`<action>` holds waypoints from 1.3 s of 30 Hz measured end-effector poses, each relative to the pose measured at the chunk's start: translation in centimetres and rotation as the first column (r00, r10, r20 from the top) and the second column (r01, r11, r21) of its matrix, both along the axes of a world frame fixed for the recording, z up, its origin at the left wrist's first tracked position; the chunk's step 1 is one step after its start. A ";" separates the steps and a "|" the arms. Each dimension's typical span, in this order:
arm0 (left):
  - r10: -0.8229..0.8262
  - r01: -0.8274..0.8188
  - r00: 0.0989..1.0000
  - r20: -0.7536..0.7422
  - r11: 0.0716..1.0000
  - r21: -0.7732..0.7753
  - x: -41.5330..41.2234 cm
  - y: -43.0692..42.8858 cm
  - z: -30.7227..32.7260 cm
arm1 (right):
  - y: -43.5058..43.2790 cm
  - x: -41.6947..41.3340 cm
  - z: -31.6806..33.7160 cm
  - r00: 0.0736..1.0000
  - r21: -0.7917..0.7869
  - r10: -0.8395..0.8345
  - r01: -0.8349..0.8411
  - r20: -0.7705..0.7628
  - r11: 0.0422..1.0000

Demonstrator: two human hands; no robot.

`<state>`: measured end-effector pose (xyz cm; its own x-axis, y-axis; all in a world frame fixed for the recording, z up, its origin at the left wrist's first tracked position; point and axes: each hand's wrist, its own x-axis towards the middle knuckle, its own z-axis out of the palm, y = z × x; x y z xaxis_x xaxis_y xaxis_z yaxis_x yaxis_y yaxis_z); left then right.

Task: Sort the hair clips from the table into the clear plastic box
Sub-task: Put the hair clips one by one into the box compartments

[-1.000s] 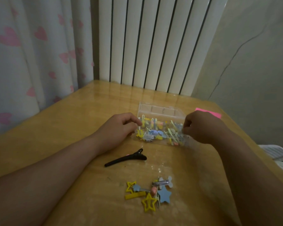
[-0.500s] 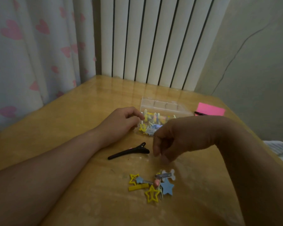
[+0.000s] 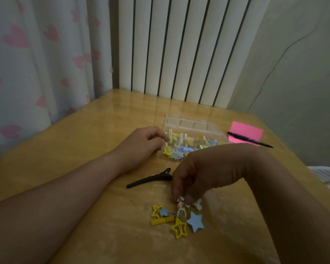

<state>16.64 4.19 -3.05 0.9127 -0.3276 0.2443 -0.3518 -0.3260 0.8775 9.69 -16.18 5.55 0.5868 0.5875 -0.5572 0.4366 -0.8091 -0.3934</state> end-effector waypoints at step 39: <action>0.017 -0.017 1.000 -0.007 1.000 0.014 -0.2 -0.1 0.2 | -7.3 3.5 -1.5 0.458 0.156 -0.583 0.681 0.671 0.716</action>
